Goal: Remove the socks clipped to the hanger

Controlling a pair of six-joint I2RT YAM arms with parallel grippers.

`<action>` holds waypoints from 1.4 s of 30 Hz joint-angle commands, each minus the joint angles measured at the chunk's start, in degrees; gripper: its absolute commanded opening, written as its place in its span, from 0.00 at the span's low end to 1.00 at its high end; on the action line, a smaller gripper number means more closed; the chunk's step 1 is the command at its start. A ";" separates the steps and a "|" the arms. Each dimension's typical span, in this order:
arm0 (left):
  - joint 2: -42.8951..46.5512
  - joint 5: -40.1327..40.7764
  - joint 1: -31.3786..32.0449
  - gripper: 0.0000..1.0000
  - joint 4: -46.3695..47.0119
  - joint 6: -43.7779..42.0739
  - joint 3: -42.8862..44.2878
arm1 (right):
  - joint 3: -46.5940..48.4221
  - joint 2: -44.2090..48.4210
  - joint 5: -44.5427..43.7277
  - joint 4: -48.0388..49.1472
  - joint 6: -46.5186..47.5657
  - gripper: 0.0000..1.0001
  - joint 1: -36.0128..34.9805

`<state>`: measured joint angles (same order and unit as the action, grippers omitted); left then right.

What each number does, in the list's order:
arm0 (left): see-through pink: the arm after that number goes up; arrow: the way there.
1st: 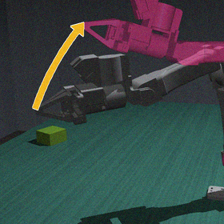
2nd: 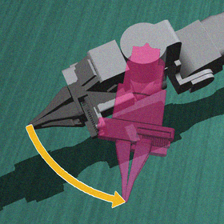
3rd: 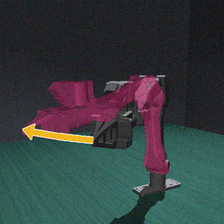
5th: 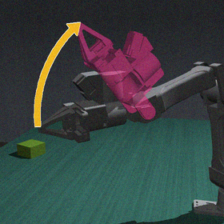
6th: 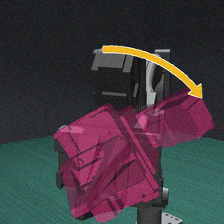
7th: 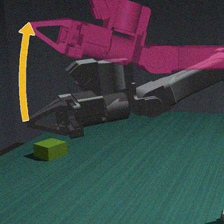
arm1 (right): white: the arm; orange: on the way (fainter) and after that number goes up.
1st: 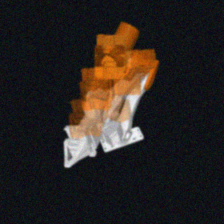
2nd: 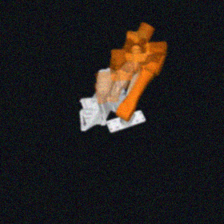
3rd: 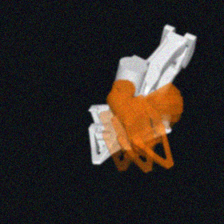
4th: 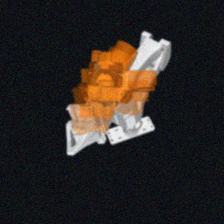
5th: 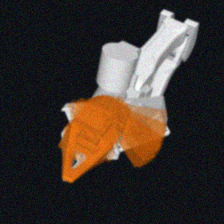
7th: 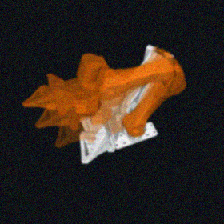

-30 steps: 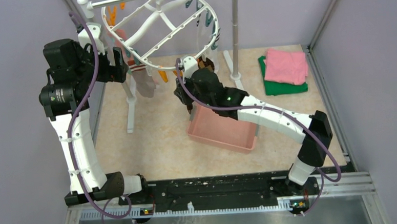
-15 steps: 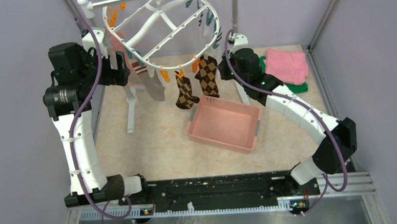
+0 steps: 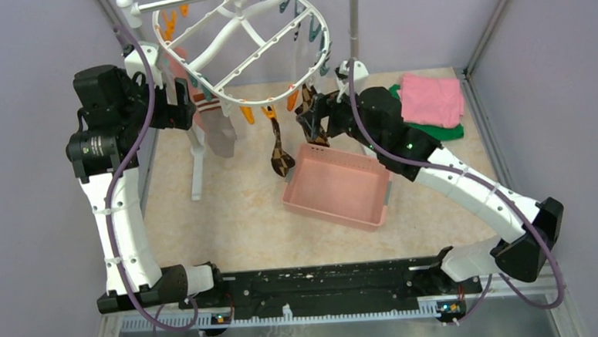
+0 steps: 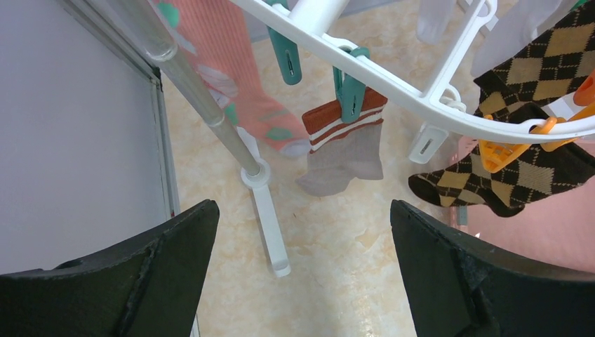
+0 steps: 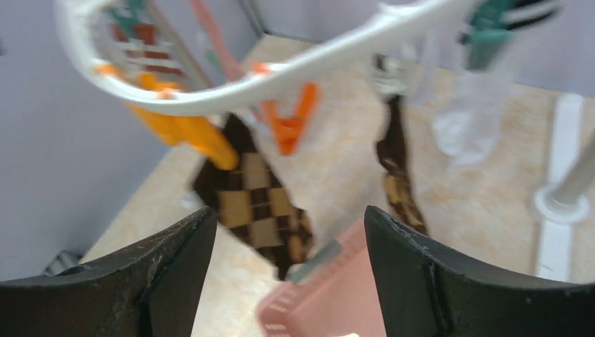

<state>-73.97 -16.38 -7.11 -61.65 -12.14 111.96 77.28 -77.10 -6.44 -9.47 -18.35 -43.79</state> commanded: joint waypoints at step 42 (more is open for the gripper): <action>3.01 1.35 0.04 0.99 3.39 -1.81 -3.43 | 10.36 -9.12 -6.77 -0.90 3.71 0.00 9.77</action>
<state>-72.53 -15.07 -7.11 -60.99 -13.02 109.58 87.72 -88.77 -13.47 -10.50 -13.76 -35.92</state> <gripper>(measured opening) 0.989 0.015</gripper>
